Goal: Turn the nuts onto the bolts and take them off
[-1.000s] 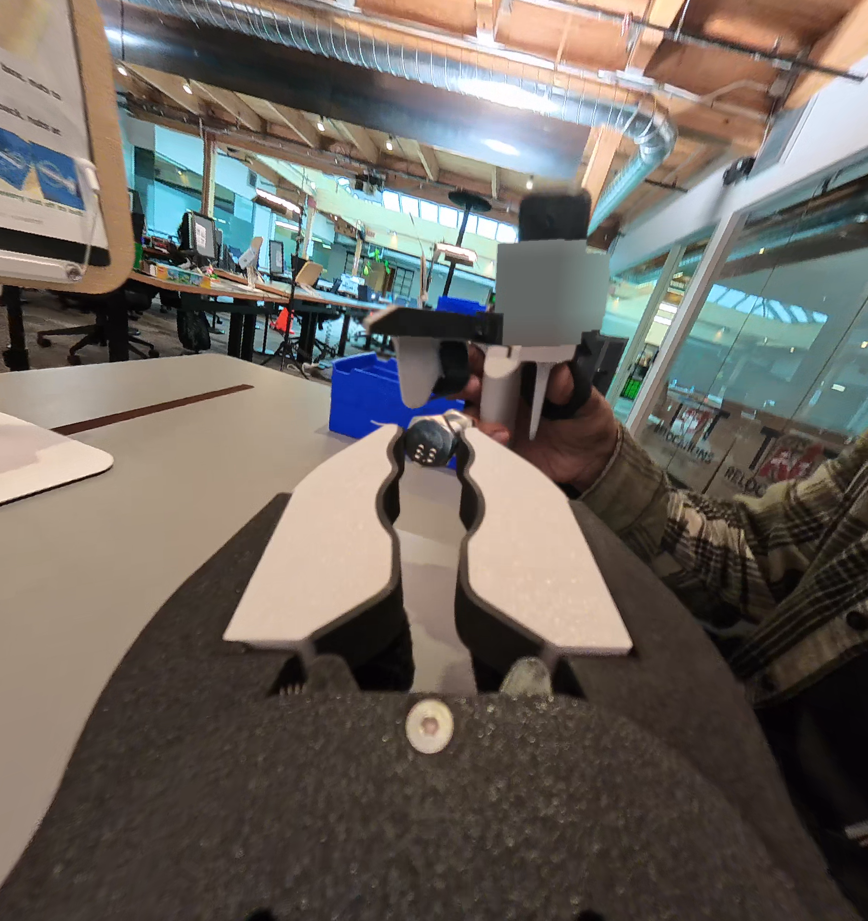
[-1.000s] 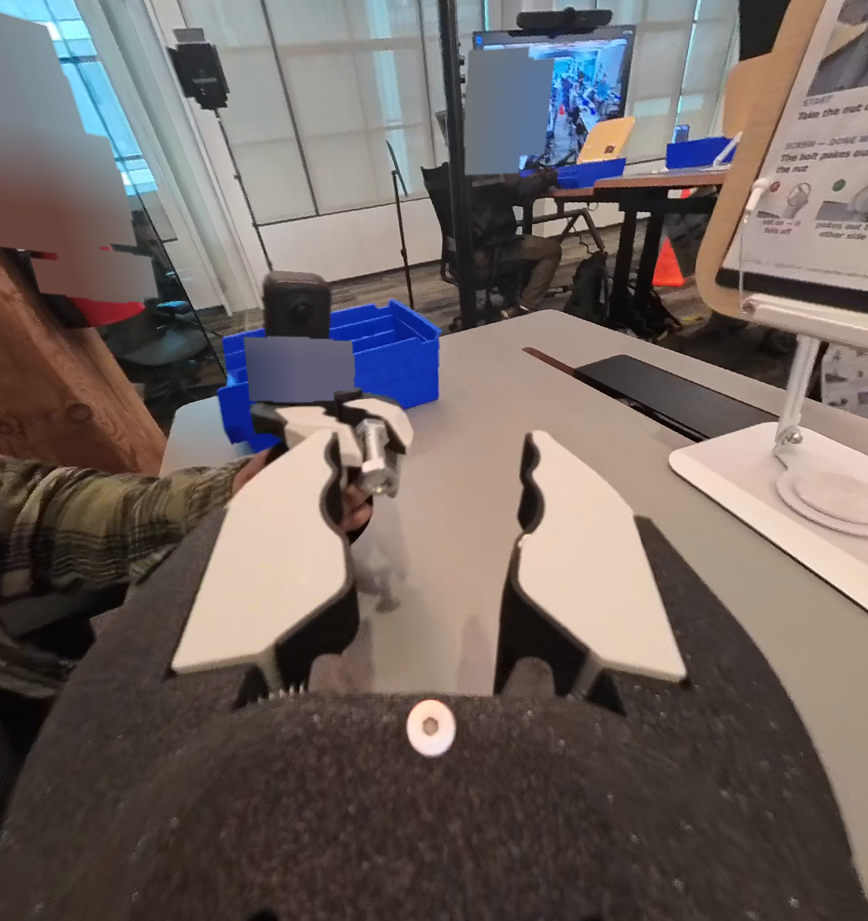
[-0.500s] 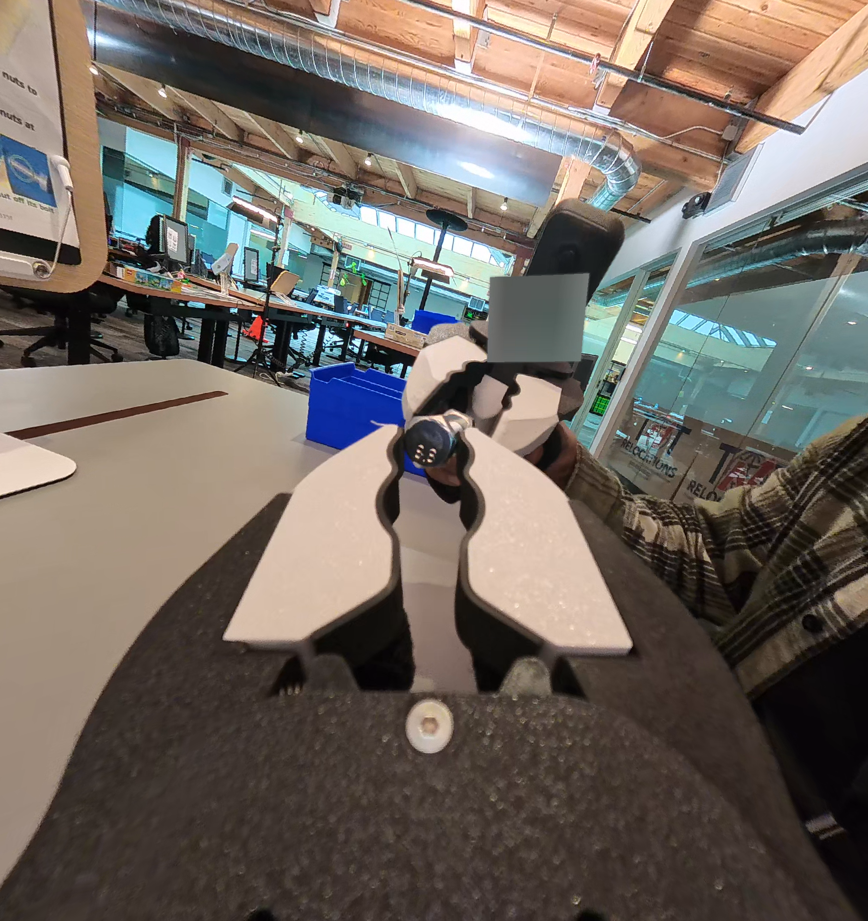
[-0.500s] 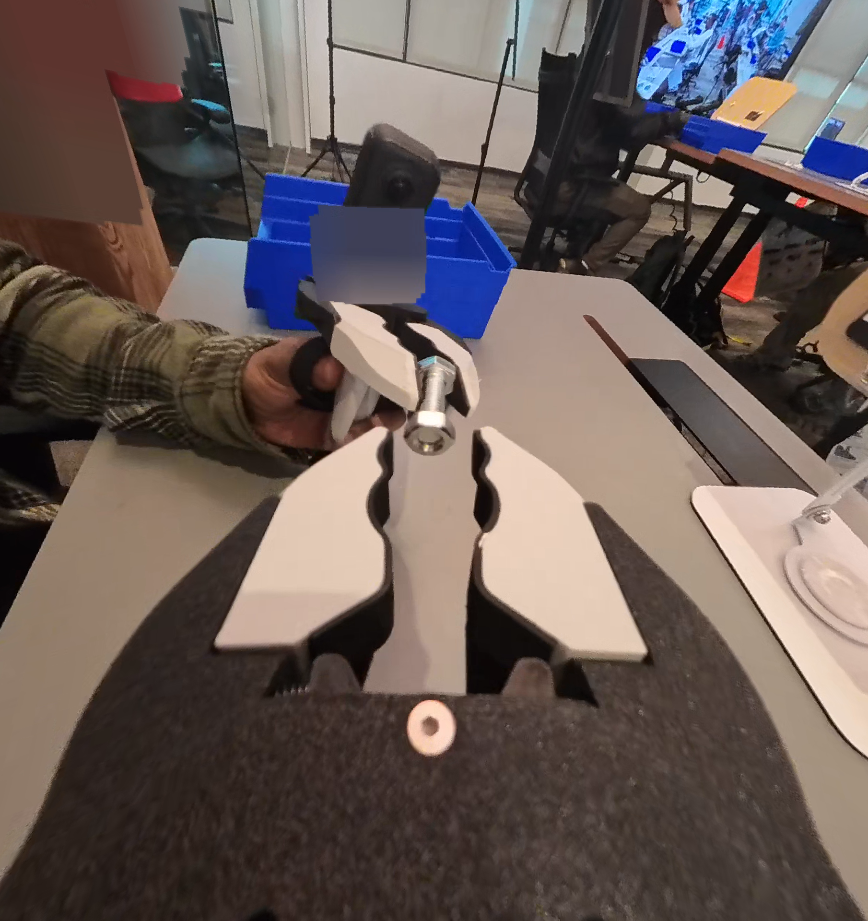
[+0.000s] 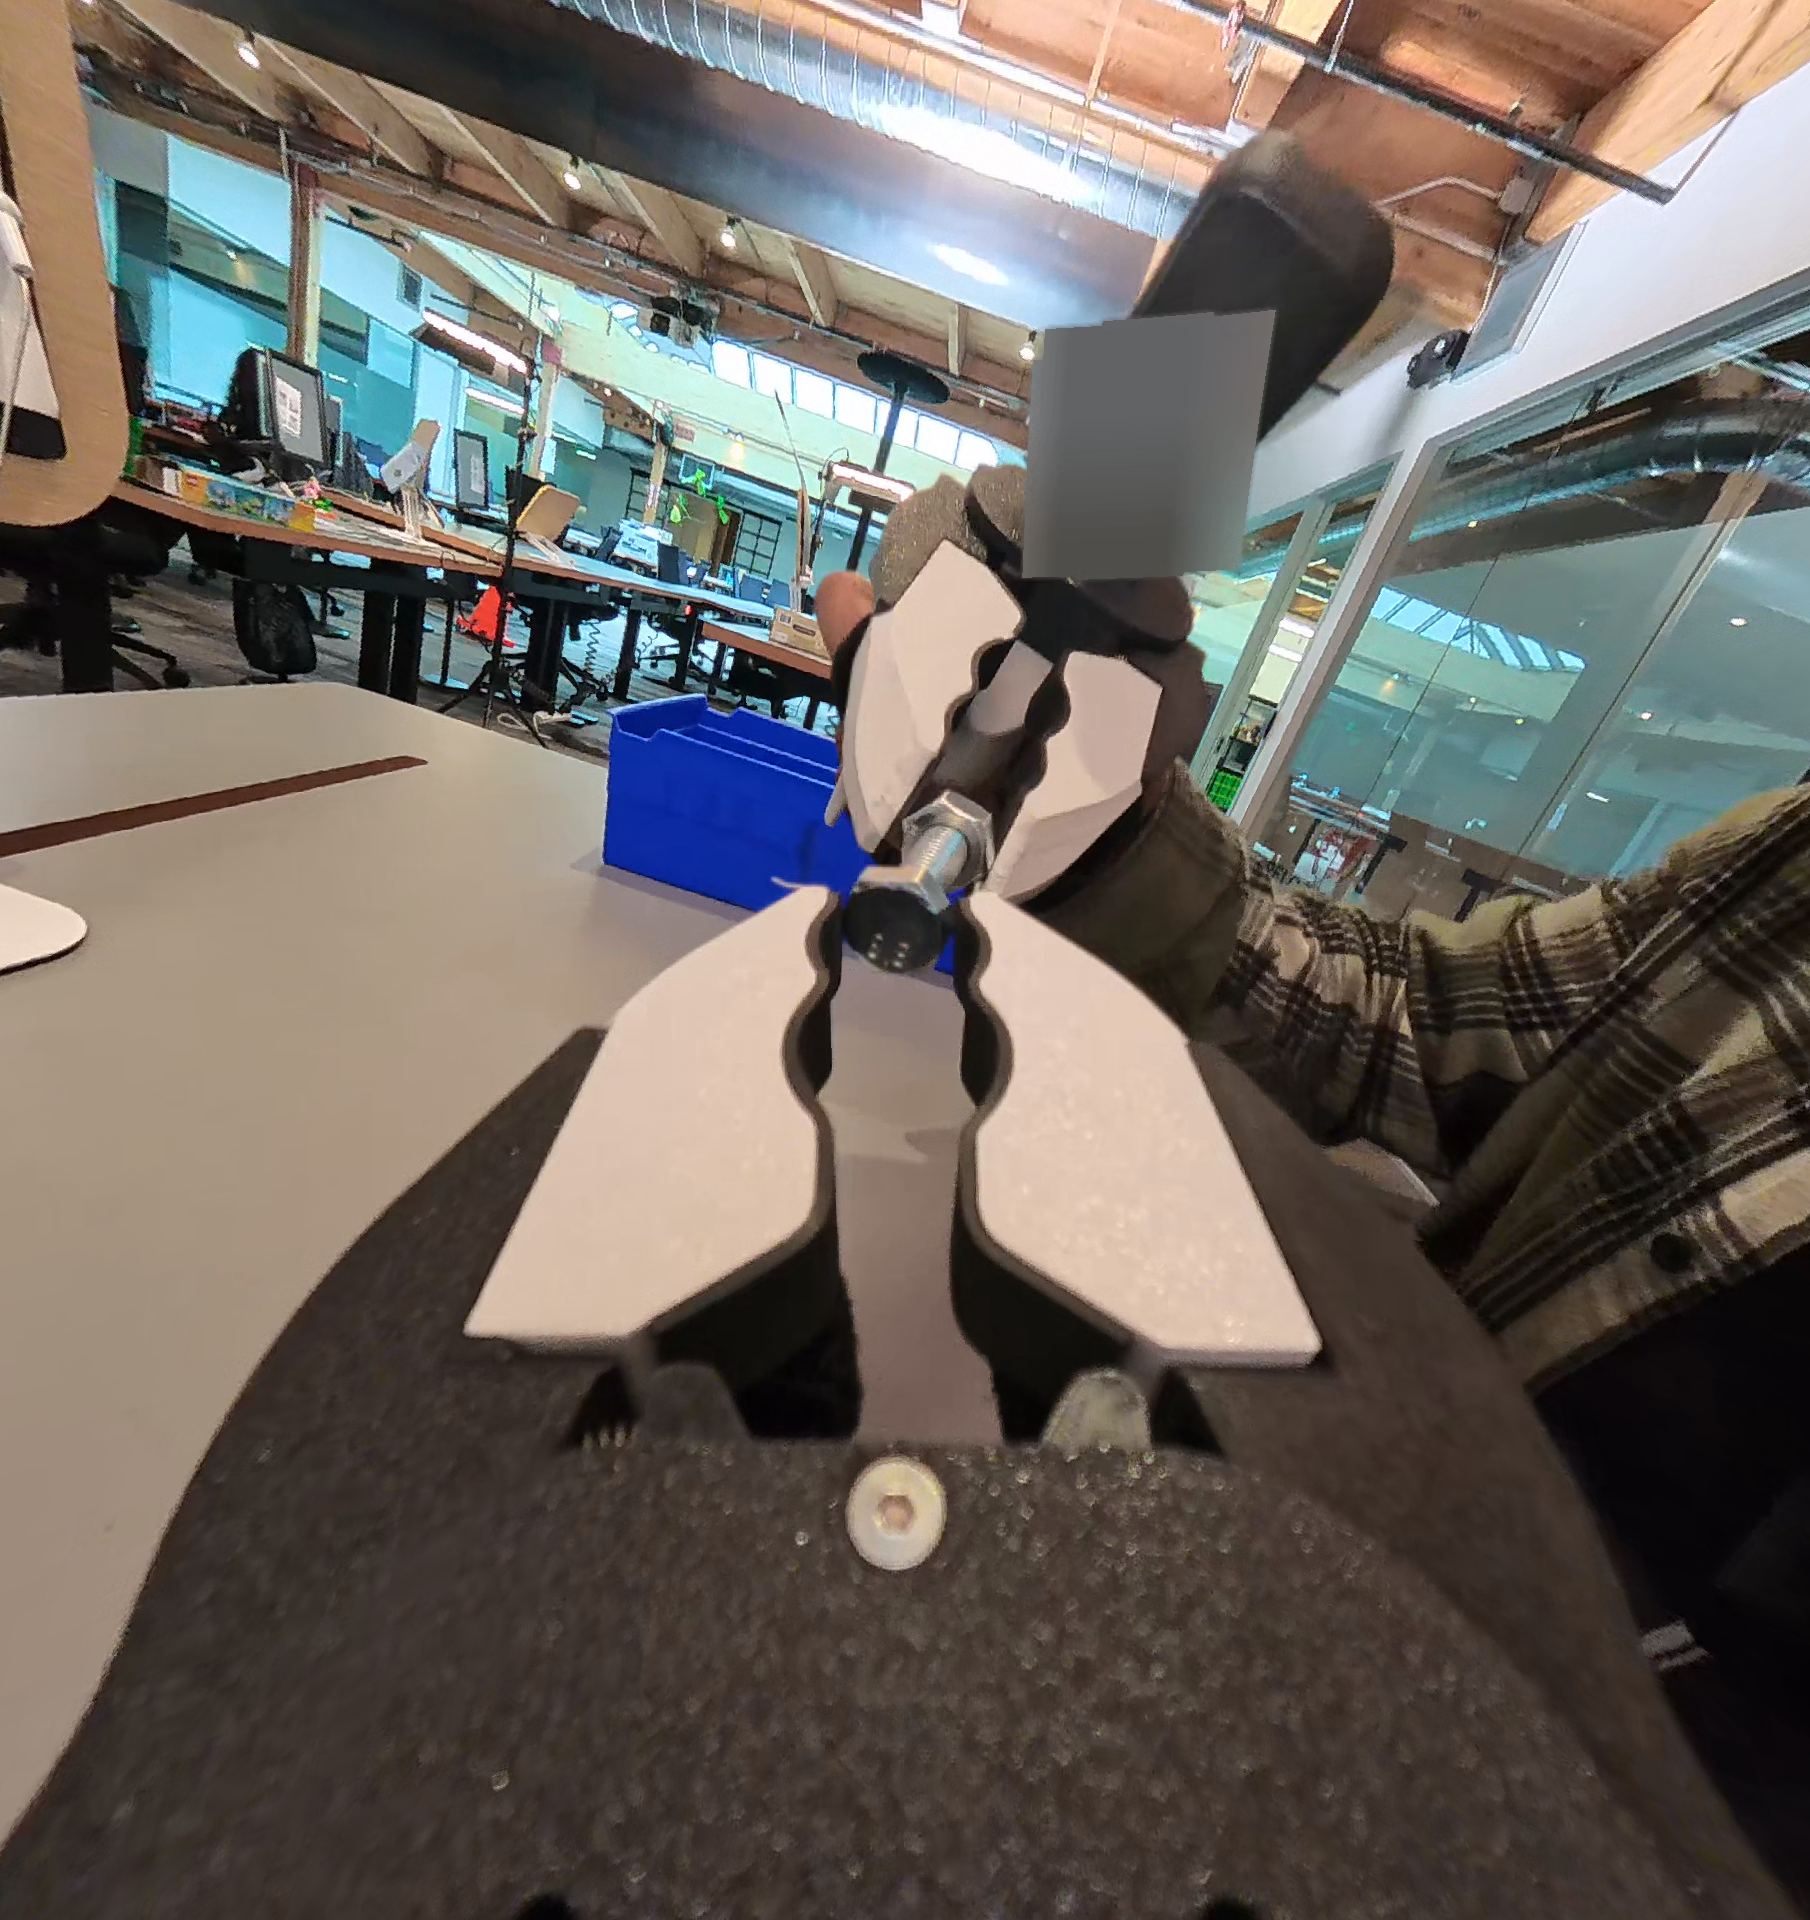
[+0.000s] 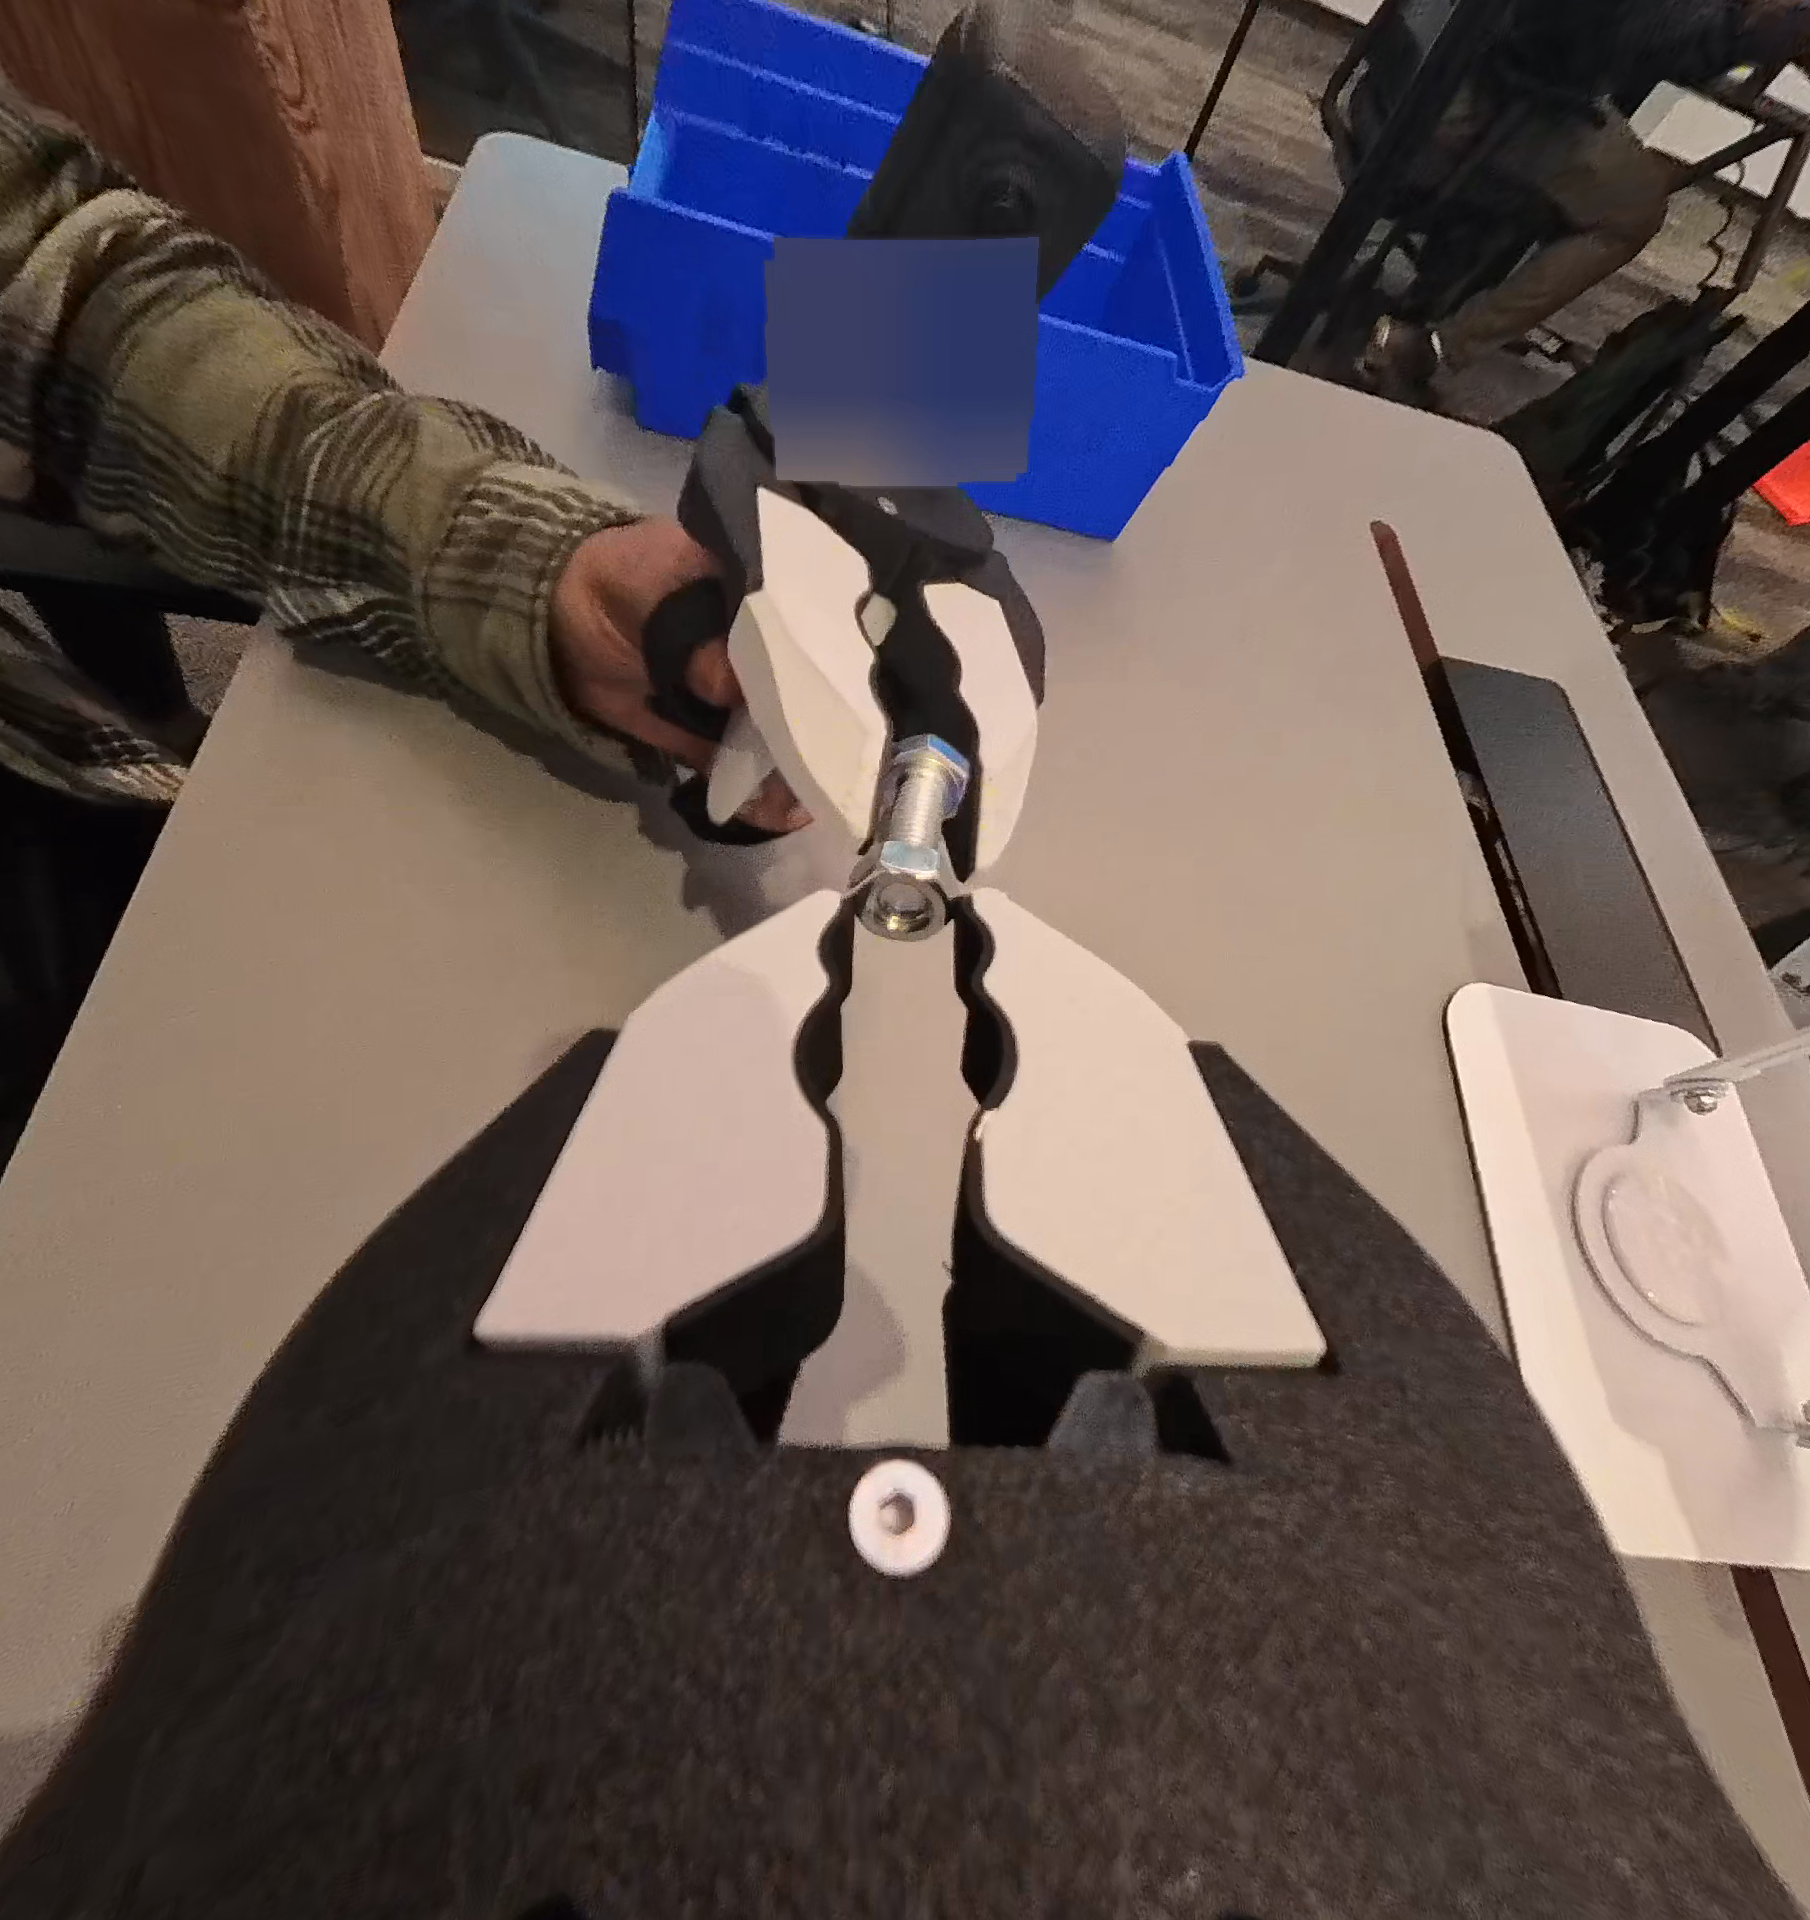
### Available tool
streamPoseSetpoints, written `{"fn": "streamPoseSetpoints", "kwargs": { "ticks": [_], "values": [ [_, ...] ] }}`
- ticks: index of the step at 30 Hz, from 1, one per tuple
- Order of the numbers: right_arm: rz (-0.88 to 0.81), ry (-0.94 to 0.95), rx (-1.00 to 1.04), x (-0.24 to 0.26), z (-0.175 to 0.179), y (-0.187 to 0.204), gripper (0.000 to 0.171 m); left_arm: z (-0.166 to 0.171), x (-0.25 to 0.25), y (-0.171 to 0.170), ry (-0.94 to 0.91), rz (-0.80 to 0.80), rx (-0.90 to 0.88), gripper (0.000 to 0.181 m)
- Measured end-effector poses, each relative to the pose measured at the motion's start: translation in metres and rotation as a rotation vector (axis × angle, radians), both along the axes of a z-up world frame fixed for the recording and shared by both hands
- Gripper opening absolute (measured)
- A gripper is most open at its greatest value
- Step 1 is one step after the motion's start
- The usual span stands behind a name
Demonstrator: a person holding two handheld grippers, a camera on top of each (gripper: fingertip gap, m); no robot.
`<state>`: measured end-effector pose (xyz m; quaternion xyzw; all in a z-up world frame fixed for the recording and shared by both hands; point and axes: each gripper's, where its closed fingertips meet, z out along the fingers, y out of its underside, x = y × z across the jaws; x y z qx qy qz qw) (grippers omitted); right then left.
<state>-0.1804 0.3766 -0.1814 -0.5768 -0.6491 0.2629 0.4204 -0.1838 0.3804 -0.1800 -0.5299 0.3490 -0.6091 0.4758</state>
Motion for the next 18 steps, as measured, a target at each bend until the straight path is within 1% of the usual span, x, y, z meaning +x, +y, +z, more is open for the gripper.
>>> {"fn": "streamPoseSetpoints", "kwargs": {
  "ticks": [7, 9, 13, 18],
  "values": [
    [0.049, -0.165, -0.028, 0.009, -0.007, 0.0, 0.018, -0.012, 0.007, -0.002, 0.093, -0.005, 0.036, 0.02],
    [0.056, -0.23, -0.03, 0.014, -0.01, 0.001, 0.018, -0.016, 0.01, -0.002, 0.135, 0.003, 0.061, 0.025],
    [0.091, -0.398, -0.064, 0.027, -0.017, 0.001, 0.017, -0.025, 0.013, -0.002, 0.227, 0.03, 0.137, 0.029],
    [0.135, -0.611, -0.105, 0.038, -0.027, 0.0, 0.017, -0.038, 0.017, 0.001, 0.373, 0.101, 0.268, 0.033]
  ]
}}
